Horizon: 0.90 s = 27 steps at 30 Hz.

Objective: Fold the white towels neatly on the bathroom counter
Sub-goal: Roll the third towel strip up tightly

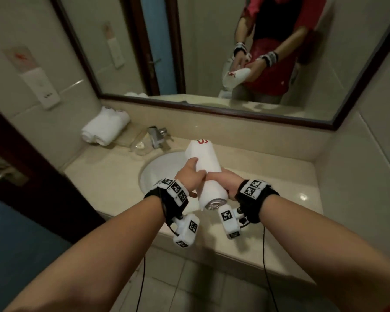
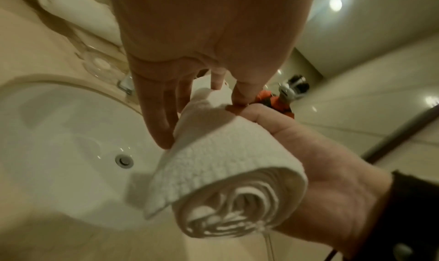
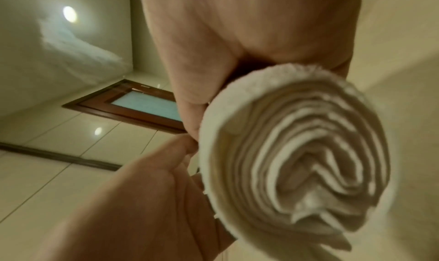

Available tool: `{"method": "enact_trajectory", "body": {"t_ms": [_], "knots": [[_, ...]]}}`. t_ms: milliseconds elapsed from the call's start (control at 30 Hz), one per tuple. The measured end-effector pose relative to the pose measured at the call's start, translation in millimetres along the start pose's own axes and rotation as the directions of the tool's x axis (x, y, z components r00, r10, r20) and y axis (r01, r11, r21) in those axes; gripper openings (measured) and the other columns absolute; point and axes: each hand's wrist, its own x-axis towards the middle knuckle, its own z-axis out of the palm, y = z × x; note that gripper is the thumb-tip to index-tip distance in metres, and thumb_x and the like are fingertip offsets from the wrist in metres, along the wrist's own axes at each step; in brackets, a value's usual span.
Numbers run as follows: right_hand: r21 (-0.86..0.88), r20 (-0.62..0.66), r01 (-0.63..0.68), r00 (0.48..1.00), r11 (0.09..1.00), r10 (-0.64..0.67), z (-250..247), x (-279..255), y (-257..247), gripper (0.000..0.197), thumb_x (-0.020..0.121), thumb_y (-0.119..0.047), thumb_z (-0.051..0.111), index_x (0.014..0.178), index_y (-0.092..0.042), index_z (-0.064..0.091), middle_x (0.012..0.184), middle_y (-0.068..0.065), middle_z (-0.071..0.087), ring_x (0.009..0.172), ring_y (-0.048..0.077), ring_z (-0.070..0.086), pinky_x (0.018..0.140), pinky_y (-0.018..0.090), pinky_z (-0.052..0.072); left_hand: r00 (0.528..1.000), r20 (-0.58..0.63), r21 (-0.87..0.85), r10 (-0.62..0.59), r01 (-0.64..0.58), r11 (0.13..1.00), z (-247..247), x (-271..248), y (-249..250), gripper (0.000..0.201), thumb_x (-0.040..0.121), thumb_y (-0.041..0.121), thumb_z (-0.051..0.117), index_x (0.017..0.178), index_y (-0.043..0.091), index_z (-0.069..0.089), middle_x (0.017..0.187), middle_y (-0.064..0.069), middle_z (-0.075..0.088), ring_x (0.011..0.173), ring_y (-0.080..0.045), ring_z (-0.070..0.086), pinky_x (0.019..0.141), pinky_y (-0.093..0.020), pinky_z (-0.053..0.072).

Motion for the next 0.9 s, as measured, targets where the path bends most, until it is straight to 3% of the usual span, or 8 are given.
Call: {"method": "enact_trajectory", "body": {"t_ms": [100,267,367,500,600,667,767,900], "knots": [[-0.040,0.077,0.015,0.997,0.999,-0.012,50.2,8.3,-27.8,0.039,0.082,-0.007,0.065,0.119,0.000,0.056,0.112,0.026,0.067,0.100,0.041,0.066,0.088,0.057,0.052,0.998,-0.045,-0.156,-0.047,0.039,0.987,-50.7,-3.9,-11.1,0.064,0.091,0.026,0.052,0.148,0.032,0.024,0.132,-0.008,0.050,0.104,-0.032,0.061,0.075,-0.055,0.058],[-0.020,0.222,-0.038,0.974,0.999,0.042,139.5,31.4,-54.5,0.053,0.075,-0.013,0.069,0.124,0.000,0.053,0.115,0.025,0.065,0.108,0.041,0.063,0.095,0.060,0.047,0.992,-0.099,-0.214,-0.081,0.058,0.975,-134.6,4.9,-44.2,0.068,0.092,0.033,0.052,0.152,0.029,0.021,0.145,-0.005,0.042,0.116,-0.031,0.054,0.088,-0.055,0.053],[0.028,0.354,-0.063,0.934,0.998,0.049,197.3,50.9,-65.7,0.039,0.084,-0.011,0.060,0.122,-0.003,0.055,0.114,0.024,0.064,0.112,0.040,0.059,0.099,0.055,0.046,0.986,-0.092,-0.225,-0.142,0.119,0.967,-188.6,17.6,-72.6,0.069,0.091,0.036,0.051,0.152,0.031,0.019,0.148,-0.005,0.038,0.115,-0.031,0.052,0.084,-0.055,0.054],[0.040,0.394,-0.095,0.916,0.995,0.071,267.9,83.8,-80.1,0.065,0.069,-0.010,0.063,0.132,-0.004,0.049,0.123,0.024,0.060,0.119,0.043,0.056,0.103,0.059,0.041,0.988,-0.071,-0.240,-0.136,0.115,0.964,-258.2,36.0,-111.0,0.077,0.089,0.042,0.057,0.153,0.025,0.018,0.146,-0.010,0.043,0.117,-0.031,0.055,0.089,-0.041,0.052],[0.040,0.365,-0.102,0.927,0.994,0.081,306.2,109.9,-88.3,0.067,0.068,-0.016,0.059,0.134,-0.006,0.049,0.126,0.024,0.060,0.118,0.042,0.057,0.101,0.058,0.042,0.991,-0.042,-0.221,-0.125,0.113,0.969,-301.9,50.6,-134.4,0.080,0.083,0.045,0.067,0.149,0.022,0.028,0.136,-0.010,0.054,0.111,-0.028,0.060,0.081,-0.038,0.054],[0.045,0.319,-0.134,0.941,0.990,0.112,327.1,125.1,-92.7,0.058,0.075,-0.022,0.056,0.130,-0.005,0.051,0.120,0.022,0.064,0.108,0.039,0.064,0.094,0.055,0.049,0.990,-0.008,-0.213,-0.141,0.136,0.968,-325.1,61.2,-147.3,0.078,0.085,0.040,0.068,0.150,0.025,0.026,0.134,-0.009,0.055,0.109,-0.028,0.061,0.070,-0.035,0.055],[0.025,0.204,-0.148,0.969,0.989,0.139,341.0,143.5,-96.6,0.037,0.085,-0.032,0.052,0.111,-0.005,0.055,0.080,0.013,0.070,0.070,0.028,0.070,0.066,0.038,0.057,0.982,0.047,-0.173,-0.186,0.191,0.966,-345.0,75.7,-159.4,0.088,0.084,0.036,0.071,0.152,0.032,0.017,0.137,-0.007,0.051,0.109,-0.030,0.060,0.078,-0.048,0.056],[0.033,0.167,-0.171,0.972,0.985,0.164,345.3,176.5,-102.8,0.024,0.090,-0.030,0.055,0.097,-0.008,0.054,0.064,0.007,0.067,0.060,0.023,0.066,0.061,0.035,0.057,0.974,0.114,-0.133,-0.197,0.211,0.968,-357.7,106.1,-163.7,0.096,0.079,0.035,0.075,0.152,0.035,0.013,0.136,-0.006,0.050,0.106,-0.029,0.062,0.080,-0.053,0.056]]}}
